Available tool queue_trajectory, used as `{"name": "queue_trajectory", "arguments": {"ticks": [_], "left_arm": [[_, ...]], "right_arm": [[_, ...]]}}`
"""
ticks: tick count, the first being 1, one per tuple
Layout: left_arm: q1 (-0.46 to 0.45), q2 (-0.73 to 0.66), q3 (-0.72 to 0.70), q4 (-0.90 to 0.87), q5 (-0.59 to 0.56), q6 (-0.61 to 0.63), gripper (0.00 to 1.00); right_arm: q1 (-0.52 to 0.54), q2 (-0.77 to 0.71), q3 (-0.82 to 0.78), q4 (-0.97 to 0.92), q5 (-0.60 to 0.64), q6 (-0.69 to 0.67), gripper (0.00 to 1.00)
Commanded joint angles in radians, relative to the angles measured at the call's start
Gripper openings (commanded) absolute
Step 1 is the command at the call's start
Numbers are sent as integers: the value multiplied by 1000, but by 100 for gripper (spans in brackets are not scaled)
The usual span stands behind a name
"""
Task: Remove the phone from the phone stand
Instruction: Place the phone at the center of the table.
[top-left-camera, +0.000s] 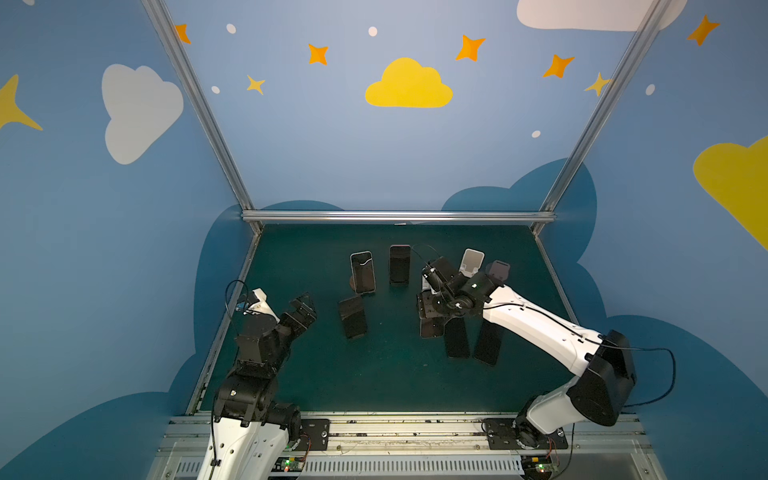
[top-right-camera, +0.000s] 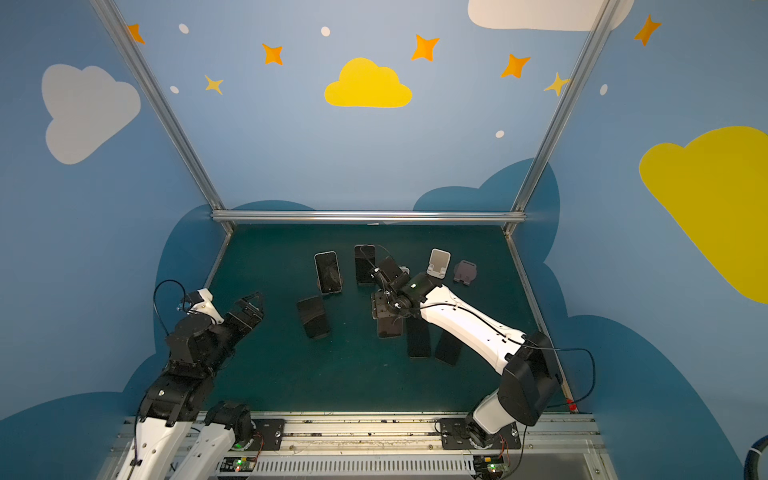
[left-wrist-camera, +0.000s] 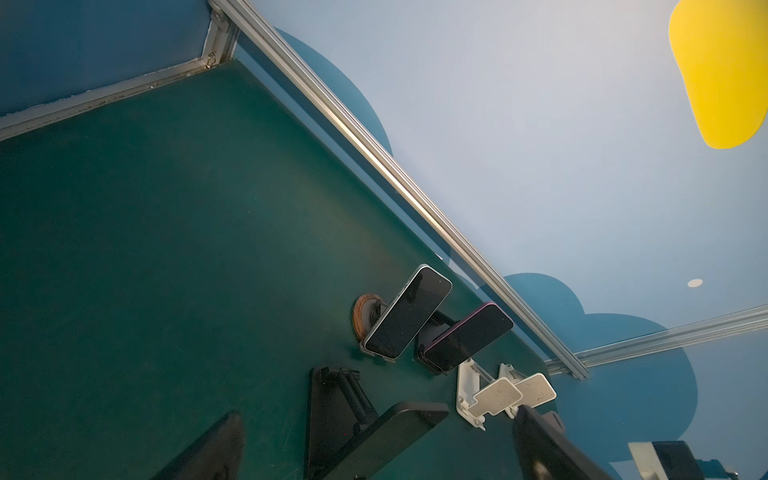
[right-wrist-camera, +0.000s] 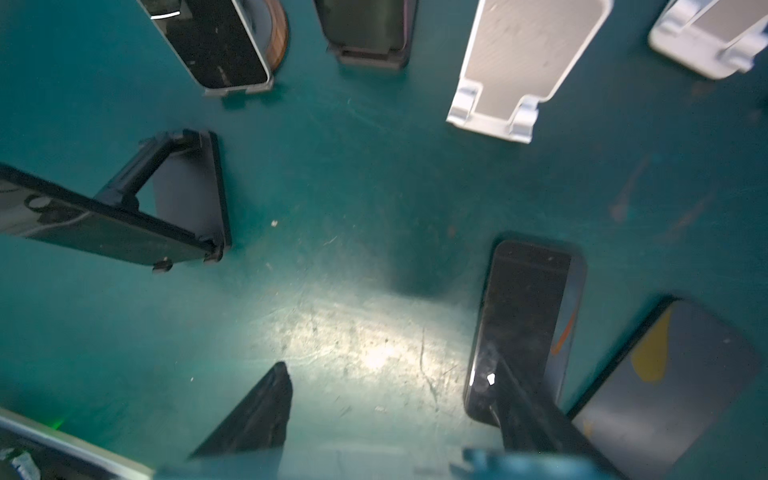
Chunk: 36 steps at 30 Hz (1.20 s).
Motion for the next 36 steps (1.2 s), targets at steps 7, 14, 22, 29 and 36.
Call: {"name": "queue_trajectory", "arguments": {"ticks": [7,14,22,29,36], "left_arm": [[-7,-8,-5,8,3,10,100],[-7,-3,-5,9,0,10,100],[-6,-5,-3,-1,-8,13,100],[-7,-4,-5,2,-6,12,100],[-5,-14,-6,-3,-9,10,100]], "right_arm": [[32,90,-10,-16,-62,51,71],[23,189,-33,27,-139,53,71],[12,275,-34,53,-175,32,71],[-9,322,-34,45,-189,19,72],[-20,362,-9,24,-197,3,72]]}}
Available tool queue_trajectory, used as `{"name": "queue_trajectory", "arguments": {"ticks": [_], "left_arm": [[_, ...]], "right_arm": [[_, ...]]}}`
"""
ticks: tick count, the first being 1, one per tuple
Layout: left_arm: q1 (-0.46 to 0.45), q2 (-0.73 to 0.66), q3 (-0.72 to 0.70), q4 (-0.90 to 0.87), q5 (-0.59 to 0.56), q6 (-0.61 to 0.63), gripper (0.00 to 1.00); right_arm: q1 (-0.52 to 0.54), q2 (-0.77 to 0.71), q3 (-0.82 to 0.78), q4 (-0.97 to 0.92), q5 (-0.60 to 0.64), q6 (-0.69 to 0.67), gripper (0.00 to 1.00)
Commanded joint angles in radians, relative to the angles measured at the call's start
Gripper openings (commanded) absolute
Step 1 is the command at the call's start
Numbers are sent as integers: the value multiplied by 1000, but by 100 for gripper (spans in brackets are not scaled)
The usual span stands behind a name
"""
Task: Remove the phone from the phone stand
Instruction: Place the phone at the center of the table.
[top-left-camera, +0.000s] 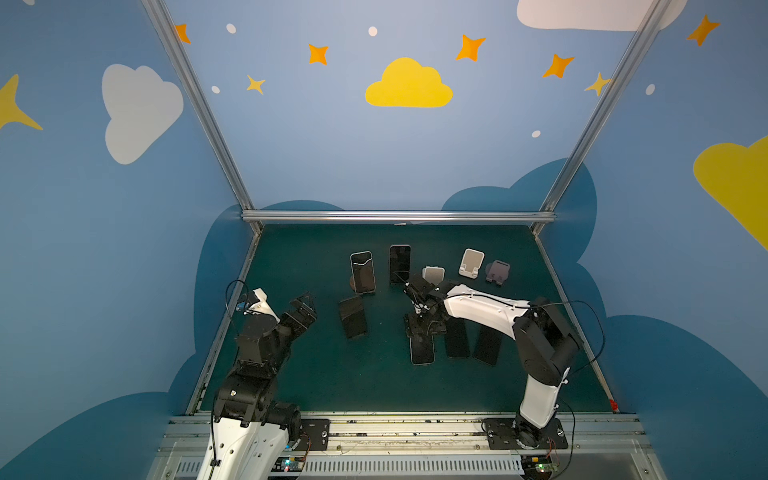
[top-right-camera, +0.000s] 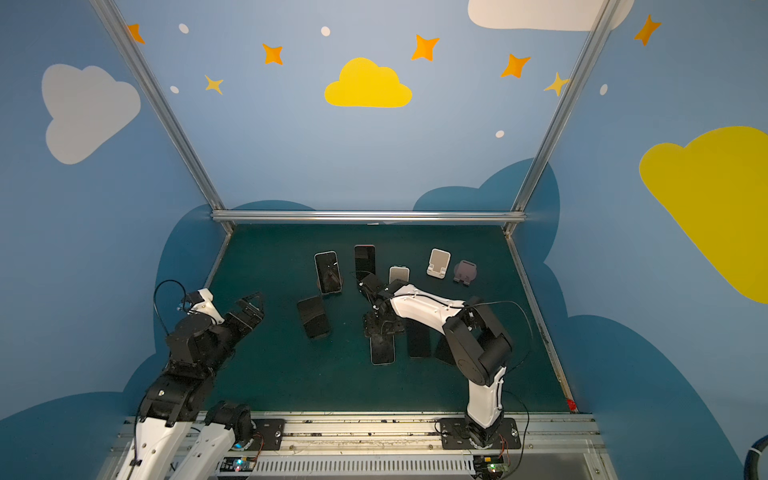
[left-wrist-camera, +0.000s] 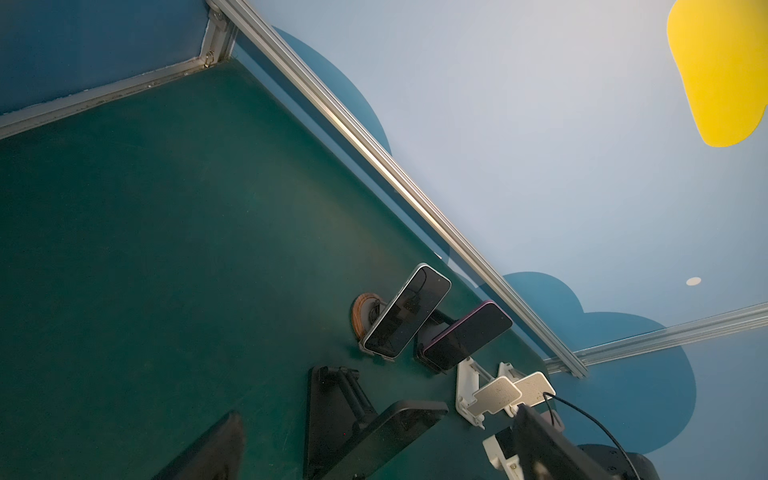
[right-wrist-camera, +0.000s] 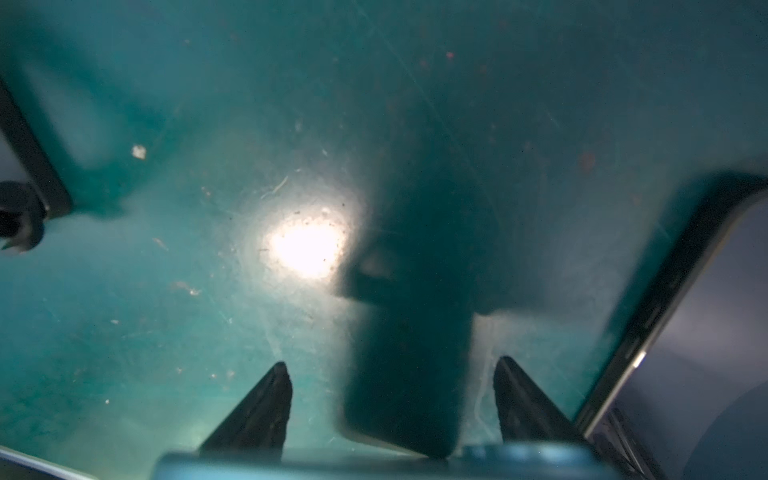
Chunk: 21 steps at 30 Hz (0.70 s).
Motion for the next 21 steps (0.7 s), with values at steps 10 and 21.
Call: {"name": "queue_trajectory", "arguments": {"ticks": [10,21], "left_arm": [[-1,-9,-7,0,-1,8,100],[-1,1,-6,6,6,7,100]], "right_arm": [[-40,75,60,-93,-21,-32,72],[-71,125,82,-128,-35,-69,72]]}}
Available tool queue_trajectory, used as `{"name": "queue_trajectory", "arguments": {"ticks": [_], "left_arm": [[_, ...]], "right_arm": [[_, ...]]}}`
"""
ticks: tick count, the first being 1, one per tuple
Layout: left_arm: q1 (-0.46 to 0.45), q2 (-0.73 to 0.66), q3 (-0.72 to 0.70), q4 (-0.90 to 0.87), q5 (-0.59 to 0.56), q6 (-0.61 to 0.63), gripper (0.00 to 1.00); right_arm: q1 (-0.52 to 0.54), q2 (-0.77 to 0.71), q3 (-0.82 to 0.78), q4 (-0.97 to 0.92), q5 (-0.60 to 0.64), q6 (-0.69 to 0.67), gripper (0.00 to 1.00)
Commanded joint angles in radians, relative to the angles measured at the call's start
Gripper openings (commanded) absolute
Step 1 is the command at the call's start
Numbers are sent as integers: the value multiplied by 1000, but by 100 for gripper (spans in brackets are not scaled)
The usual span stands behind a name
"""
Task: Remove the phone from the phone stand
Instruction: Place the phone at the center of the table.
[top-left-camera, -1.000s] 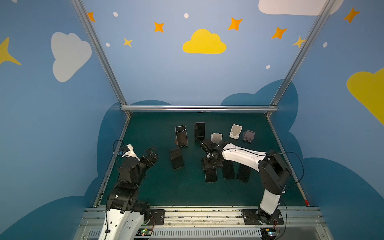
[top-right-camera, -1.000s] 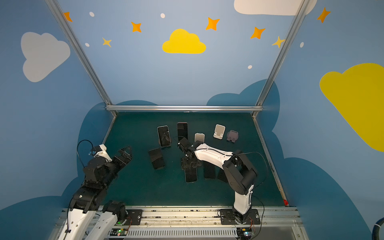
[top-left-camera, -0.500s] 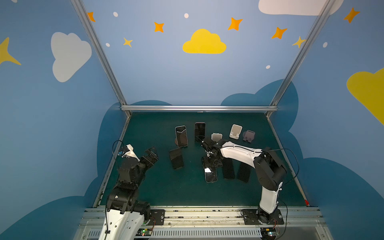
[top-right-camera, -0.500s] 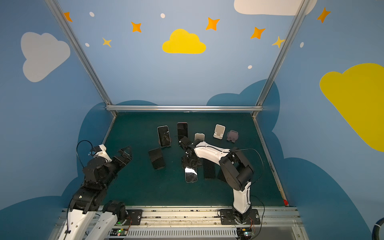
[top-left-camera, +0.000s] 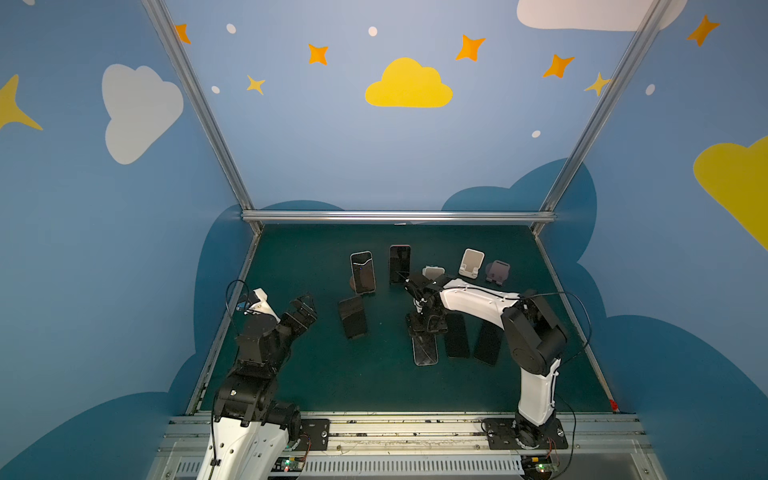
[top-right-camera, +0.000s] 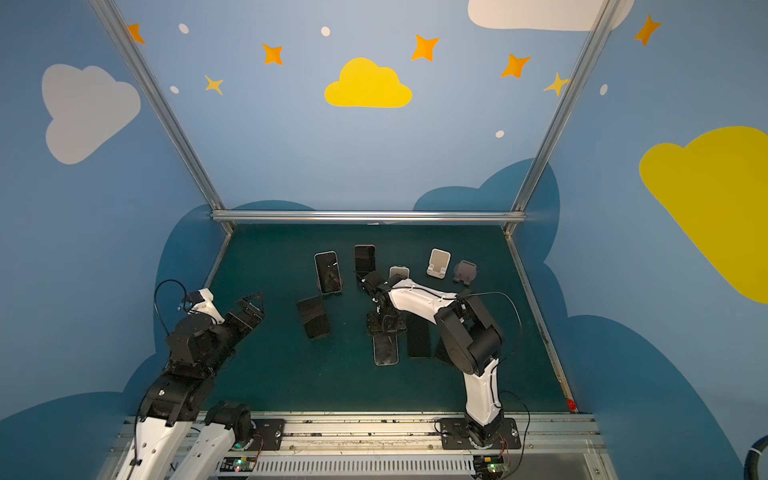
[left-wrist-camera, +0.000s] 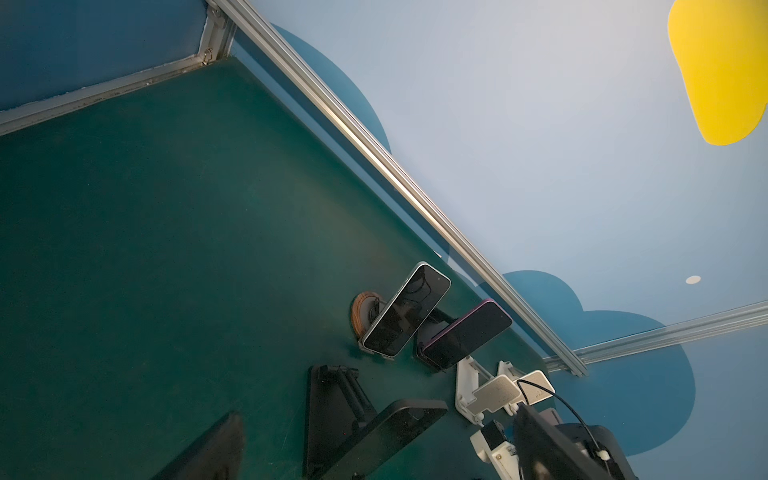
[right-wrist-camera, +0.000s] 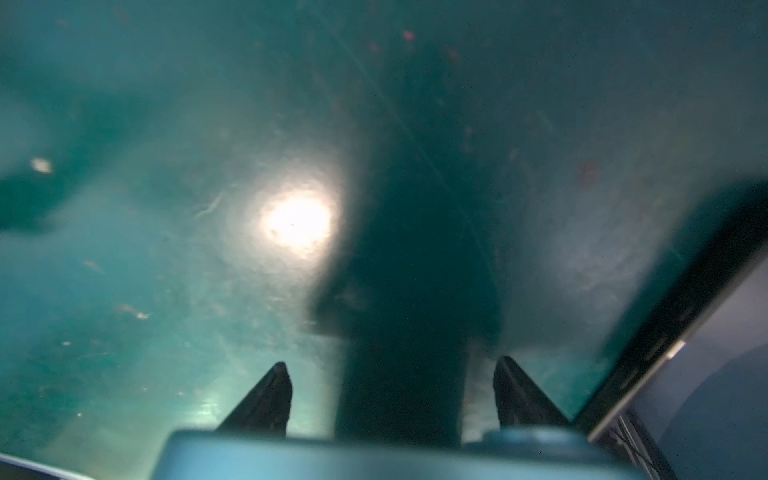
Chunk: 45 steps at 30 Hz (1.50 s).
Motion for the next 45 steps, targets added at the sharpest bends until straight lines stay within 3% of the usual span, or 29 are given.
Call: {"name": "queue_trajectory", "arguments": {"ticks": [1,21,37,45], "left_arm": [[-1,-4,-6,5,2,7,100],[-1,-3,-5,3,-6,7,100],[-1,-1,-4,-1,-7,9,100],[-2,-7,-4,-3,-5,9,100]], "right_arm": [[-16,42,21,-44,15,-37,72],[-15,177,132,-108,100,-21,80],[-26,-28,283,-251,219,-64,87],[-128,-32,358,-175,388,9,87]]}}
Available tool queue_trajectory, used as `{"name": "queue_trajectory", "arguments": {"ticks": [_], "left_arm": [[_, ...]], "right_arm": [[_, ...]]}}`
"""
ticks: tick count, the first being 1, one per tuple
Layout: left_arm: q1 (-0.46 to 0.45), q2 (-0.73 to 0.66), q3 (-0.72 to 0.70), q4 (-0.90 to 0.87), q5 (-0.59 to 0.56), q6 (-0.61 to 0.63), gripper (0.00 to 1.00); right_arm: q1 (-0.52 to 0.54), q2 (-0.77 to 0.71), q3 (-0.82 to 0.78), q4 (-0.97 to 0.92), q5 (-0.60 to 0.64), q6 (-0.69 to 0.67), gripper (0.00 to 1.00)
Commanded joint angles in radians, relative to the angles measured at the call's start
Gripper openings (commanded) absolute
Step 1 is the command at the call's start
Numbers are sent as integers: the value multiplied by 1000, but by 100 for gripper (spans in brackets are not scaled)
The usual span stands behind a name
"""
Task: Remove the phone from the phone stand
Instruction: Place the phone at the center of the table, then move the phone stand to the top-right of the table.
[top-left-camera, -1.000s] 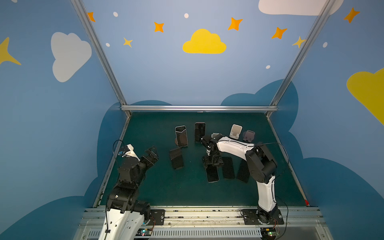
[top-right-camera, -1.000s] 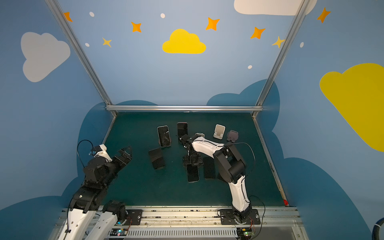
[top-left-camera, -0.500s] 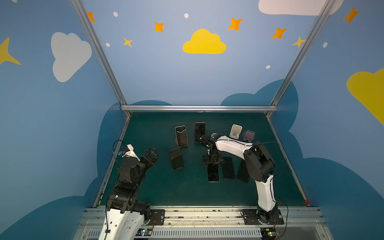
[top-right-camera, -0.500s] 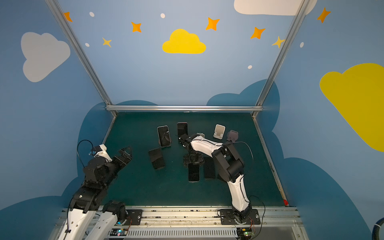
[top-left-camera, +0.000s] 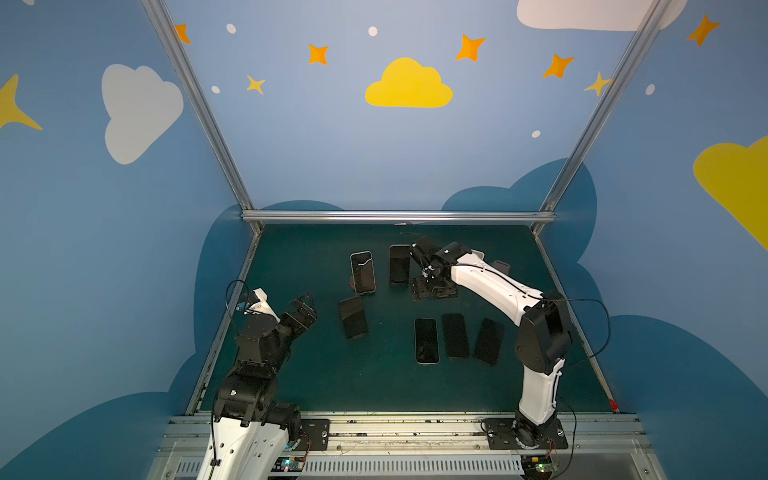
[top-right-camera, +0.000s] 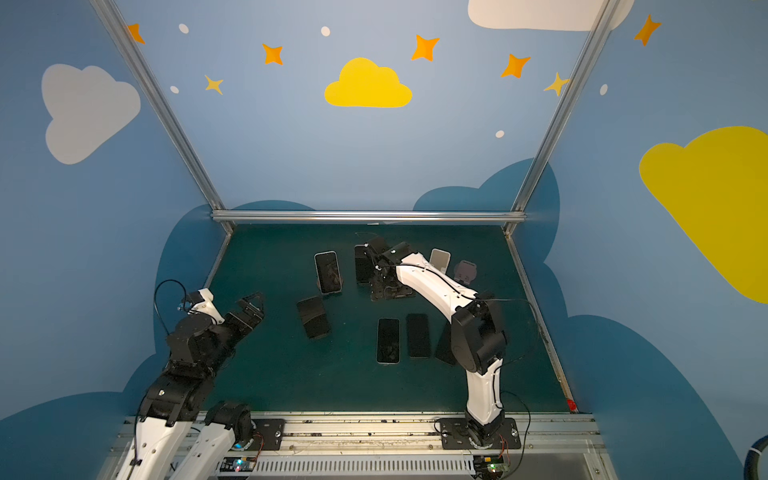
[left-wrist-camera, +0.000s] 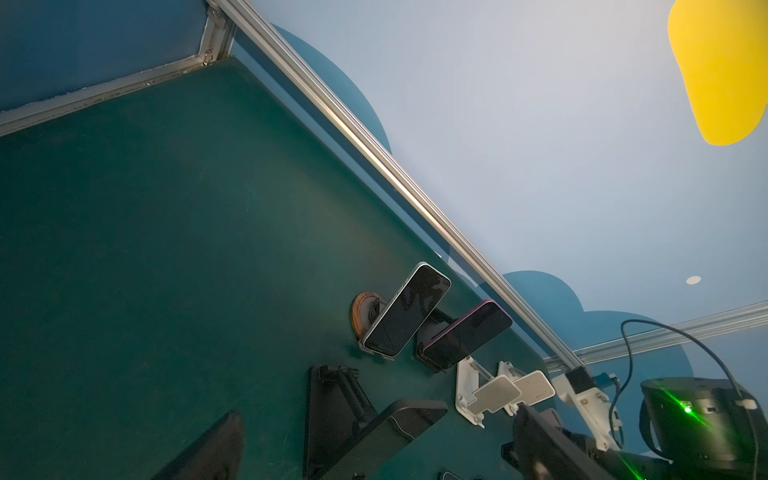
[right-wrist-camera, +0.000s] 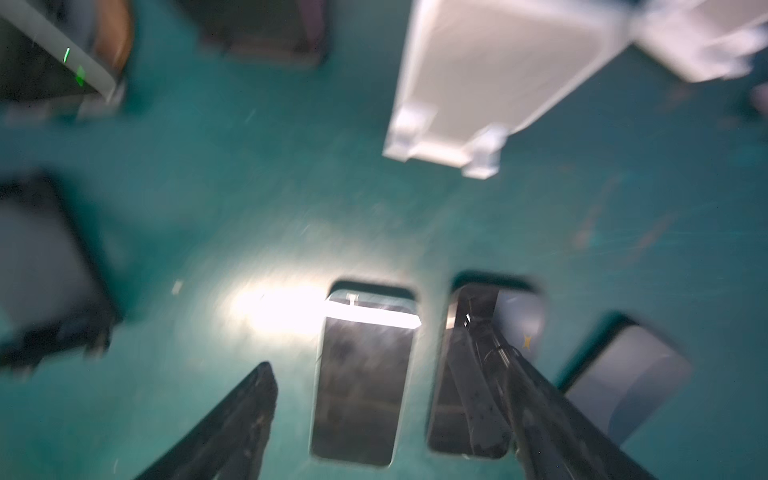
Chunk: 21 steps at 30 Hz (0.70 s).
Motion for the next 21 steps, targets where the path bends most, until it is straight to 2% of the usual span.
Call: {"name": "queue_trajectory", "arguments": {"ticks": [1,5,7,13,21], "left_arm": [[-3,-6,-4,-3,-5,9,100],[-5,0,-3,-3,-5,9,100],[-4,3,-3,-4,-5,10,100],[-6,0,-1,-6,-11,13,100],[-6,6,-1,-7,-13,13,100]], "right_arm": [[-54,-1,5,52,101,76,88],[-79,28,16,142,122,133,91],[-87,57,32,200,98,93,92],[-97,175,147,191,18,41,92],[-131,255,179,149,30,112,92]]}}
